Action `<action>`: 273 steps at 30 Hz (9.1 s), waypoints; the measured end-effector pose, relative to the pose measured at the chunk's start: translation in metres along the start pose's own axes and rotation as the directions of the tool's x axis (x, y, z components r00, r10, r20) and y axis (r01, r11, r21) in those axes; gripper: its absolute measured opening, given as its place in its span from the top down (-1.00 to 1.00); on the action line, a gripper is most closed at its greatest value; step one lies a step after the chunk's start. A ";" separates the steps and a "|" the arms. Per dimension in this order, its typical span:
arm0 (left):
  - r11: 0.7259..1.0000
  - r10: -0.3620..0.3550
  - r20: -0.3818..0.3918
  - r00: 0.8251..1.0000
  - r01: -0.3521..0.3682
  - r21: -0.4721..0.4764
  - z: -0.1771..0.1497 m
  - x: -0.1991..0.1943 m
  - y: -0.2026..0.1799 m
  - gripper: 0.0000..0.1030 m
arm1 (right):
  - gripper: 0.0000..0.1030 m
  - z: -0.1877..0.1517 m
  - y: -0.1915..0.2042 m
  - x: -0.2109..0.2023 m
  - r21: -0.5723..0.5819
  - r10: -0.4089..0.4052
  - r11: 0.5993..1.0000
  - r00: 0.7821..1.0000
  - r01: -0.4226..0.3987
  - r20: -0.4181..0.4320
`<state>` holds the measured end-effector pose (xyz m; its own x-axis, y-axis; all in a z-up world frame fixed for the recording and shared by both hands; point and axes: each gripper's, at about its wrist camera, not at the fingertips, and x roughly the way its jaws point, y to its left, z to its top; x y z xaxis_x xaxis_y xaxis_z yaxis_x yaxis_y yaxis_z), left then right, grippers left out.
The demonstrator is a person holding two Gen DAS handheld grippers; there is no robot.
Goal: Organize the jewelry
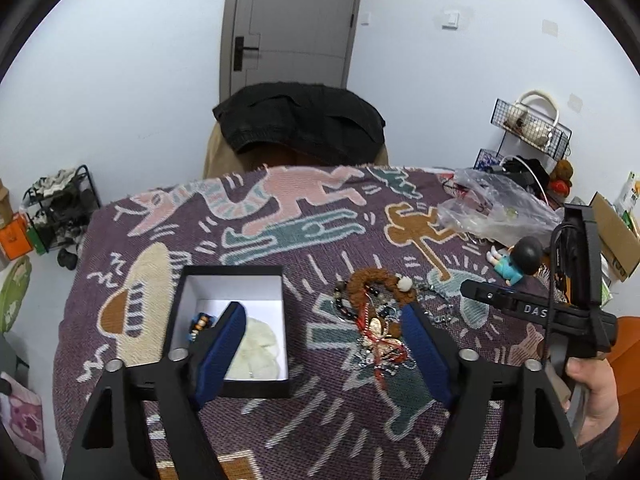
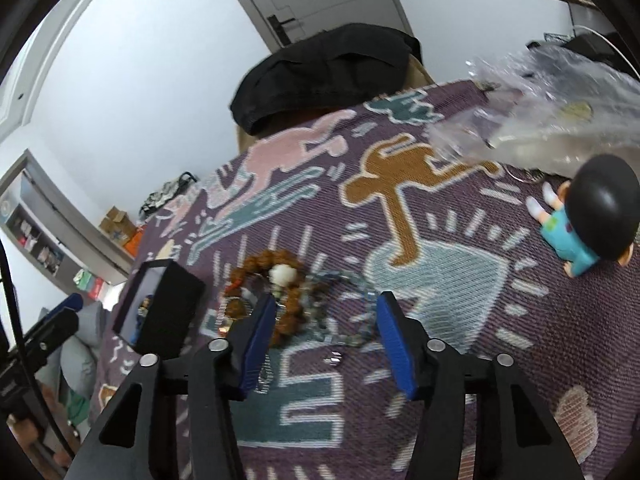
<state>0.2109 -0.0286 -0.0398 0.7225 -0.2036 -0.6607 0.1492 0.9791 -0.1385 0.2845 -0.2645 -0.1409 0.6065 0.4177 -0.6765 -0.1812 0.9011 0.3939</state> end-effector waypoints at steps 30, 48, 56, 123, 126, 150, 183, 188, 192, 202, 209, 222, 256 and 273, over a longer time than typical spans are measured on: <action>0.998 -0.066 -0.153 0.986 0.069 0.009 -0.030 0.065 -0.042 0.12 | 0.80 0.003 -0.016 0.042 -0.137 -0.276 0.956 0.956 0.261 -0.104; 0.990 -0.125 -0.245 0.962 0.105 -0.091 -0.036 0.098 -0.057 0.29 | 0.81 -0.028 -0.045 -0.045 0.033 -0.164 0.986 0.984 0.162 0.070; 0.988 -0.104 -0.238 0.966 0.072 -0.138 -0.033 0.103 -0.050 0.94 | 0.81 -0.038 -0.044 -0.067 0.031 -0.128 0.992 0.986 0.125 0.106; 0.991 0.030 0.088 0.996 -0.018 -0.130 0.053 -0.065 0.045 0.94 | 0.81 -0.009 0.117 -0.099 -0.224 0.087 0.974 0.978 -0.044 0.188; 0.986 0.022 0.062 0.998 -0.012 -0.167 0.042 -0.048 0.060 0.94 | 0.81 -0.009 0.127 -0.089 -0.240 0.089 0.970 0.981 -0.046 0.171; 0.966 0.101 0.033 0.994 -0.090 -0.243 -0.014 -0.034 0.115 -0.48 | 0.81 0.007 0.196 -0.006 -0.284 0.193 0.944 0.980 -0.169 0.058; 0.995 -0.008 0.023 1.000 0.010 -0.100 -0.019 -0.023 0.038 -0.48 | -0.07 0.003 0.118 -0.033 -0.260 0.033 0.965 0.998 -0.020 0.045; 0.997 -0.032 0.017 0.999 0.033 -0.072 -0.018 -0.017 0.019 -0.48 | -0.07 -0.002 0.098 -0.044 -0.233 0.022 0.973 0.998 -0.009 0.052; 0.997 -0.051 0.001 0.999 0.051 -0.058 -0.019 -0.009 0.005 -0.31 | -0.07 -0.007 0.087 -0.050 -0.220 0.011 0.976 0.998 0.003 0.060; 0.995 -0.099 -0.101 0.990 0.096 -0.030 -0.024 0.029 -0.024 -0.18 | -0.07 -0.018 0.043 -0.054 -0.141 -0.038 0.989 0.998 0.045 0.054; 0.995 -0.095 -0.187 0.978 0.096 -0.002 -0.027 0.066 -0.039 0.09 | -0.07 -0.023 0.012 -0.053 -0.085 -0.059 0.994 0.998 0.062 0.034; 0.994 -0.030 -0.260 0.965 0.055 0.091 -0.030 0.104 -0.055 0.09 | -0.07 -0.035 -0.017 -0.048 -0.041 -0.079 0.996 0.997 0.079 0.002; 0.995 -0.021 -0.155 0.988 0.036 0.090 -0.016 0.061 -0.040 0.36 | 0.28 -0.031 0.018 0.024 -0.149 -0.133 0.982 0.982 0.112 -0.135; 0.999 -0.005 -0.073 0.997 0.008 0.036 0.001 0.020 -0.001 0.36 | 0.77 -0.030 0.035 0.041 -0.226 -0.160 0.966 0.976 0.125 -0.147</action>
<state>0.2256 -0.0335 -0.0524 0.6707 -0.2081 -0.7119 0.1790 0.9769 -0.1169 0.2799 -0.2120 -0.1734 0.5072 0.2805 -0.8149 -0.2746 0.9489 0.1556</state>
